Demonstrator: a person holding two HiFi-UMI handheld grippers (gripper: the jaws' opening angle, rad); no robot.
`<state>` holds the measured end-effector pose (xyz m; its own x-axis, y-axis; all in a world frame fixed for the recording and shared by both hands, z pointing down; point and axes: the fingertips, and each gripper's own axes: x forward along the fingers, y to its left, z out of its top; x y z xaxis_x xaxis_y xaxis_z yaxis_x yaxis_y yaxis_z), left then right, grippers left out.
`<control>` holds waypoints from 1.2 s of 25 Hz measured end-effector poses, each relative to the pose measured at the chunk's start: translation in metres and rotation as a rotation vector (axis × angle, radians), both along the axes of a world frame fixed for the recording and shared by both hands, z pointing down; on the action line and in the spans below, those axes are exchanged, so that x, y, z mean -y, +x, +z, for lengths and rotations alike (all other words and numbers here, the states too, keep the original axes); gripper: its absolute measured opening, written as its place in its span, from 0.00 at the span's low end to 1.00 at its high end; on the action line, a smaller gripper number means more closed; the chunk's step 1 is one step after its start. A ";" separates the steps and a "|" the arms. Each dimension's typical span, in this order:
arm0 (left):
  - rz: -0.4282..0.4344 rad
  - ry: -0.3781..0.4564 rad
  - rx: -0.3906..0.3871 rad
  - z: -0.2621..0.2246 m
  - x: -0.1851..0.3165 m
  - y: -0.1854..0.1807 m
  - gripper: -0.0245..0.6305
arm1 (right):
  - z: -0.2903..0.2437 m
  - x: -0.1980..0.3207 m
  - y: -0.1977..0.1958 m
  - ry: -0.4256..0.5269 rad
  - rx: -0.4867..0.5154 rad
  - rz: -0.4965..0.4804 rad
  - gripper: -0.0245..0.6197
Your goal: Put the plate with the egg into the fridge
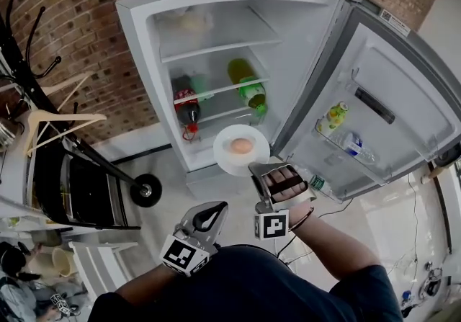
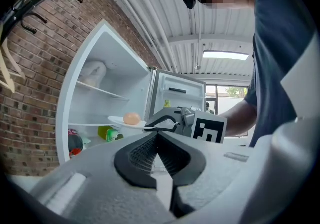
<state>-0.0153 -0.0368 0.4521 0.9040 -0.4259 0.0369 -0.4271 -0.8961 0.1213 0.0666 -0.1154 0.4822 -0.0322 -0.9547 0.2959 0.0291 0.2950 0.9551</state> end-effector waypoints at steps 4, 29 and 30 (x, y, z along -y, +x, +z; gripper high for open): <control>0.012 0.001 -0.006 -0.004 0.032 -0.016 0.04 | -0.005 0.034 -0.012 0.002 -0.002 0.024 0.07; -0.100 0.004 -0.024 -0.011 0.124 -0.016 0.04 | 0.021 0.173 -0.024 -0.072 -0.009 -0.043 0.07; -0.113 0.004 -0.020 -0.011 0.127 -0.015 0.04 | 0.024 0.181 -0.023 -0.079 -0.014 -0.046 0.07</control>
<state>-0.0307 -0.1638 0.4409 0.8509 -0.5250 0.0175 -0.5227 -0.8429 0.1275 0.0439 -0.2965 0.5060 -0.0706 -0.9261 0.3705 0.0576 0.3671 0.9284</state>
